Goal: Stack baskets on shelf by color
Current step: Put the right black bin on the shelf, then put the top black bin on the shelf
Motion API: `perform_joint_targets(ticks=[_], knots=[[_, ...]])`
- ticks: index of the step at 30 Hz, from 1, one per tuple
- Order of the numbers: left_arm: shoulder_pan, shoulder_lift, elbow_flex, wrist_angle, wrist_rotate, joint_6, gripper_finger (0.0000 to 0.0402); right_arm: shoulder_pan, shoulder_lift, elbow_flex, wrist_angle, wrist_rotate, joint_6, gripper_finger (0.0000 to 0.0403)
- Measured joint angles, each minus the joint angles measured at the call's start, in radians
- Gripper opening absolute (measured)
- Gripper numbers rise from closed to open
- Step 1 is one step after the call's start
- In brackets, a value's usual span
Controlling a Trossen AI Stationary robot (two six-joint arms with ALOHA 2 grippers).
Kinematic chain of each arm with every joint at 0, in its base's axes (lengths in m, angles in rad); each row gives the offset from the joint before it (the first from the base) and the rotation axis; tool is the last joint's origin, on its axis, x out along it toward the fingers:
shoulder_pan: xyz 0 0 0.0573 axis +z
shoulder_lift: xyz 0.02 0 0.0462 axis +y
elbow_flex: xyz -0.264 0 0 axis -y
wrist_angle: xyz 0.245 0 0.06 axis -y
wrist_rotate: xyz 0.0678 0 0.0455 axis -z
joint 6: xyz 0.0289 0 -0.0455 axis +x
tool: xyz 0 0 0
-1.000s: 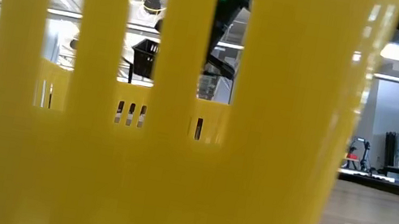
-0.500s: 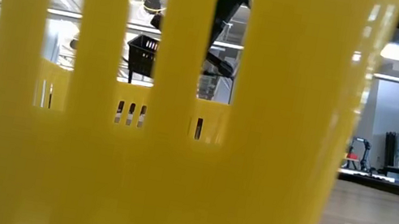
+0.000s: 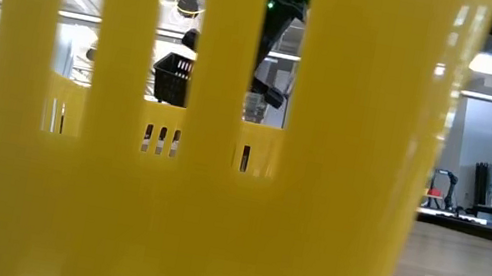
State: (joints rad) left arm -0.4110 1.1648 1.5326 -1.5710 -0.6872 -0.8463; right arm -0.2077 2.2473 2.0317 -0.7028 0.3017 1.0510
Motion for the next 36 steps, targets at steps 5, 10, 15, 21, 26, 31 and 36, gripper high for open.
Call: perform_joint_targets(ticks=[5,10,15,21,26,31,36], knots=[[0.000,0.000,0.000,0.000,0.000,0.000,0.0000,-0.010,0.000,-0.002,0.010,-0.012,0.004,0.0000],[0.000,0.000,0.000,0.000,0.000,0.000,0.0000,-0.023,0.000,-0.002,0.021,-0.012,-0.024,0.0014],[0.000,0.000,0.000,0.000,0.000,0.000,0.0000,-0.023,-0.001,-0.002,0.050,-0.015,-0.039,0.0045],[0.000,0.000,0.000,0.000,0.000,0.000,0.0000,-0.023,-0.001,-0.002,0.051,-0.018,-0.054,0.0053],[0.000,0.000,0.000,0.000,0.000,0.000,0.0000,-0.025,-0.001,-0.002,0.051,-0.027,-0.059,0.0015],[0.000,0.000,0.000,0.000,0.000,-0.001,0.0000,-0.024,-0.001,-0.001,0.053,-0.028,-0.075,0.0011],[0.000,0.000,0.000,0.000,0.000,0.000,0.0000,-0.012,-0.004,-0.001,0.078,-0.047,-0.132,0.0004]])
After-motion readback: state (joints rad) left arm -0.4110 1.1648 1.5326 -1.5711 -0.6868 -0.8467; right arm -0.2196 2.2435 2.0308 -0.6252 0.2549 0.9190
